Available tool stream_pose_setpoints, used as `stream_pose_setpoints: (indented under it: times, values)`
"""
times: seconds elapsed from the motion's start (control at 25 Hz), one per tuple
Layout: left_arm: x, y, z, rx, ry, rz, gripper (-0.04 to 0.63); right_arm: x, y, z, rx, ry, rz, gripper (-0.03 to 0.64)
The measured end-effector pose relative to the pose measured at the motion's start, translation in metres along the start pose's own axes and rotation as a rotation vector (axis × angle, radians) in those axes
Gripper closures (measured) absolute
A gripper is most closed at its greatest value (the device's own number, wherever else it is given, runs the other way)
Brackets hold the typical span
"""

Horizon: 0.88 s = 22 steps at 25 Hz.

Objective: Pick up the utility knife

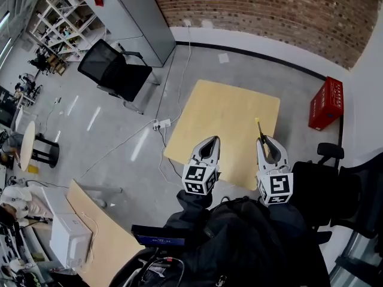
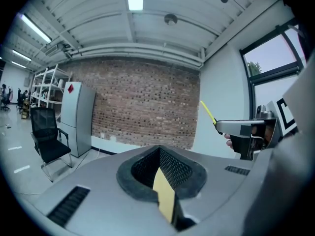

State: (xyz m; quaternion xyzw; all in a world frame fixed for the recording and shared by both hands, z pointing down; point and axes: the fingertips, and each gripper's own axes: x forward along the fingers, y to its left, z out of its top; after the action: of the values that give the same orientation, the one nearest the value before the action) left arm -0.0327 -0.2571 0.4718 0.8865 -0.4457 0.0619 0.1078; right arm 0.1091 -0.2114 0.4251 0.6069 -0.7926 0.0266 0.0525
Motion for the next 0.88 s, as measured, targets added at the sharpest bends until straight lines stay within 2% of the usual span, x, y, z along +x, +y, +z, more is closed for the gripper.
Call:
stream_pose_setpoints:
  times: [0.32, 0.56, 0.88]
  values:
    - [-0.002, 0.002, 0.036, 0.043, -0.071, 0.008, 0.598, -0.002, -0.003, 0.040, -0.032, -0.094, 0.002, 0.546]
    - [-0.003, 0.005, 0.053, 0.072, -0.119, 0.018, 0.598, -0.003, -0.004, 0.051, -0.039, -0.131, 0.004, 0.546]
    - [-0.002, 0.004, 0.061, 0.085, -0.143, 0.028, 0.598, -0.006, -0.007, 0.061, -0.044, -0.160, -0.005, 0.548]
